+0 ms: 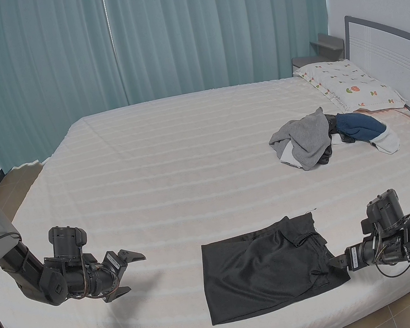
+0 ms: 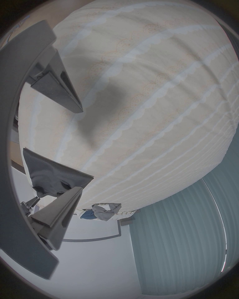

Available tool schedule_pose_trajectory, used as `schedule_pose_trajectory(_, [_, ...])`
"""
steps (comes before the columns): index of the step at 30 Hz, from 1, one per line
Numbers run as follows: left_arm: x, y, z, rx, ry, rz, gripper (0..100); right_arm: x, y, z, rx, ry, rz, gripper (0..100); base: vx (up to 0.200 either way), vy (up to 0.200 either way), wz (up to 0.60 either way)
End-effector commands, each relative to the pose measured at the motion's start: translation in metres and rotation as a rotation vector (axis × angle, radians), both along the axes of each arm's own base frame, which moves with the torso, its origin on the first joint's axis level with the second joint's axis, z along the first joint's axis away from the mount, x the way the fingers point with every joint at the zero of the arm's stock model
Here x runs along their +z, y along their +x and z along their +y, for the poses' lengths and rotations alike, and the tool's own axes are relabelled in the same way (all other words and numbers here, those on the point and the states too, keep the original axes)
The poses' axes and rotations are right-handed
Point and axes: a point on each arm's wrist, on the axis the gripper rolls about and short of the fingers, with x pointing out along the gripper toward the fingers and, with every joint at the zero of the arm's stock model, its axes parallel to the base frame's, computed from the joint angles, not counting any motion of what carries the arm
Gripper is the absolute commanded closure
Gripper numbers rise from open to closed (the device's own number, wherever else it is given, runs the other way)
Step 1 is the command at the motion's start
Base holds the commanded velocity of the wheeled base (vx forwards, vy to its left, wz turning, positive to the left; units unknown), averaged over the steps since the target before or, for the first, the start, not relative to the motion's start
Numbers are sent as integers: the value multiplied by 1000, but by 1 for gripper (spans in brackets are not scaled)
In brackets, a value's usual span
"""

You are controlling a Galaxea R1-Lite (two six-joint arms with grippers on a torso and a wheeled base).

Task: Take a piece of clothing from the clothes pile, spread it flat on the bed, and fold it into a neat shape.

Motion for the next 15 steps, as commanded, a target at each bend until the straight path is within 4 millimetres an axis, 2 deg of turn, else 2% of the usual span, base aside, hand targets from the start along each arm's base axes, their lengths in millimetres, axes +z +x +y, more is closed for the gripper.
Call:
schedule_pose_trajectory(1, [0,0,0,0,-1,2,0,21,0,1,-6,115,-62,0,0,0,0])
schedule_pose_trajectory(7, [-1,0,0,-1,1,3,0,12,11,13,-16,243,7,0,0,0,0])
schedule_pose_trajectory(15, [-1,1,0,0,2,2,0,-8,16,15,-58,375,145,0,0,0,0])
